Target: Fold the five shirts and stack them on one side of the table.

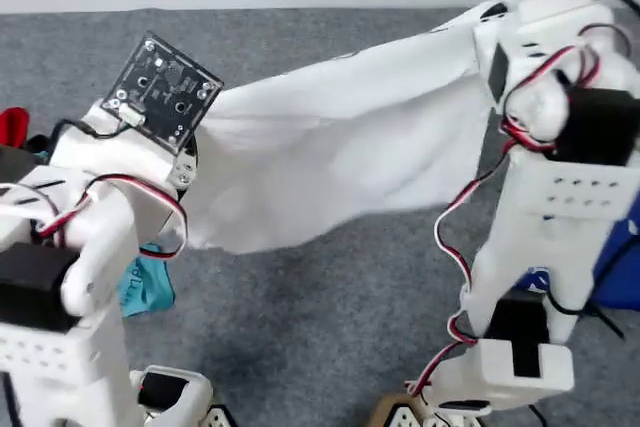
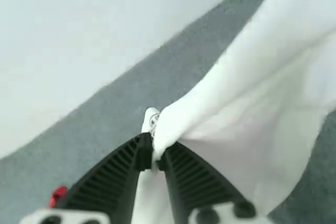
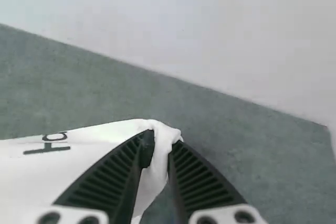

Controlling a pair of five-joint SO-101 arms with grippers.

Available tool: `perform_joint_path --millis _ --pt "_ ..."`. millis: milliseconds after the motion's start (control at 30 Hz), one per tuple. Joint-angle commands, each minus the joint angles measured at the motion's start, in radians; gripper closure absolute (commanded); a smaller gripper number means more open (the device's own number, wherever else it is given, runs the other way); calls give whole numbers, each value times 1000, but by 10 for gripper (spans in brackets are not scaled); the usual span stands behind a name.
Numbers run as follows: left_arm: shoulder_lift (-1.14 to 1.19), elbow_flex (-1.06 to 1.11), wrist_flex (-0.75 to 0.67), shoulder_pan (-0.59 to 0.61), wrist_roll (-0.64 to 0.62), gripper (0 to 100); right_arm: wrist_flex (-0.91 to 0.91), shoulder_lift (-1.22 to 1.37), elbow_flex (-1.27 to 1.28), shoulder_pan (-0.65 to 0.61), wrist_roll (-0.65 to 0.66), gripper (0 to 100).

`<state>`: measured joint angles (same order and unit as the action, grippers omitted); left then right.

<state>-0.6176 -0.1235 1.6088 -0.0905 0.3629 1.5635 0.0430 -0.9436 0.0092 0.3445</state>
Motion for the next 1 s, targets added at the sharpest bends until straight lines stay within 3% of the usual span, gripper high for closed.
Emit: perform_joint_path --millis 0,167,300,400,500,600,733,967 --pt "92 88 0 5 -2 995 -5 74 51 -36 -5 990" --pt "370 228 -147 11 -2 993 -36 328 87 -67 -11 990" --pt "612 174 -210 37 -3 931 -82 453 46 -65 -12 990" --pt "746 28 -117 94 -11 802 -79 473 2 -67 -12 990" --pt "815 -170 37 140 -14 791 -79 473 -12 -62 -12 990" --pt "830 -334 150 158 15 791 -67 473 -20 -61 -9 990" --pt "741 -351 147 172 29 791 -62 473 -23 -64 -9 990" --pt "448 33 147 89 121 816 -58 475 -23 -54 -9 990"
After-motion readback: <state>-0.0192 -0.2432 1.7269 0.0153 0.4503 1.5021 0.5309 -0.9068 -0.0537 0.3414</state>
